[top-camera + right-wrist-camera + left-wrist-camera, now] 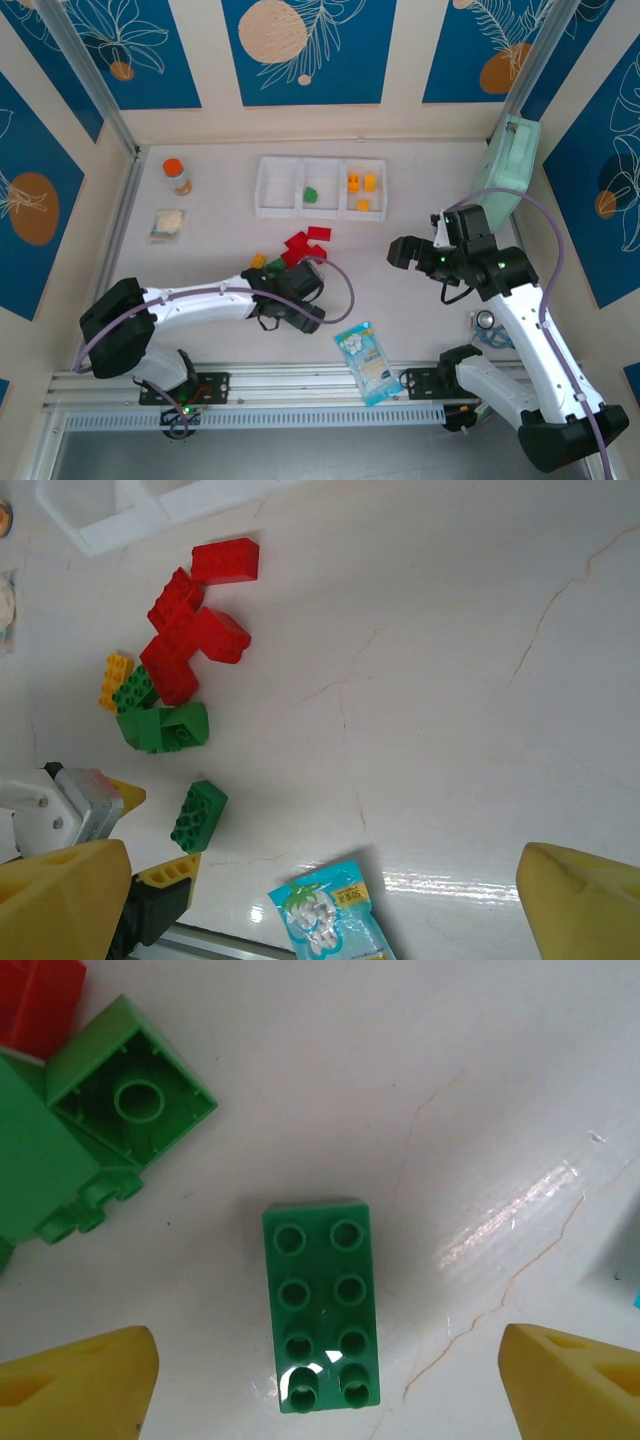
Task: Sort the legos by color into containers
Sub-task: Pick up the lego from the middle-left of the table.
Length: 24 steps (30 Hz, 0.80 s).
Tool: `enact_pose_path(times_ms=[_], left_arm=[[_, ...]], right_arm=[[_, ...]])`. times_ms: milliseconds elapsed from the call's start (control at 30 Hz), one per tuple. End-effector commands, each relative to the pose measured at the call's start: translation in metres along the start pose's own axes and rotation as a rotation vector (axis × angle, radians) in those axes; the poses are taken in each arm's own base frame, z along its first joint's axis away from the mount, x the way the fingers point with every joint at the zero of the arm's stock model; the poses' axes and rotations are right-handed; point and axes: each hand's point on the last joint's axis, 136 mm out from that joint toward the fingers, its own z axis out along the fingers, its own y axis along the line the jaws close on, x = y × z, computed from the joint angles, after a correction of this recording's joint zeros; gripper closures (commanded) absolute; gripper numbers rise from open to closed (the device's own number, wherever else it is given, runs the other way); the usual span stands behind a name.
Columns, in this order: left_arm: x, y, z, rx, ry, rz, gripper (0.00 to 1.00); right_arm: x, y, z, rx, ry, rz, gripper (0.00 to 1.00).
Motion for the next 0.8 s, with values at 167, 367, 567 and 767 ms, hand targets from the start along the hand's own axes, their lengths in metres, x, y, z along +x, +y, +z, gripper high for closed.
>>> enact_pose_path(times_ms=[167, 367, 567, 767], left_arm=[[0.027, -0.002, 0.012, 0.017, 0.103, -0.022, 0.25], [0.029, 0.002, 0.017, -0.010, 0.103, -0.032, 0.25], [0.021, -0.002, 0.019, 0.004, 0.084, -0.028, 0.27], [0.025, -0.003, 0.030, -0.012, 0.138, -0.026, 0.35]], right_arm=[[0.008, -0.001, 0.002, -0.029, 0.019, 0.006, 0.01], [0.008, 0.001, 0.004, -0.044, 0.027, 0.012, 0.01], [0.009, 0.001, 0.007, -0.049, 0.039, 0.015, 0.01], [0.011, 0.000, 0.007, -0.056, 0.030, 0.014, 0.01]])
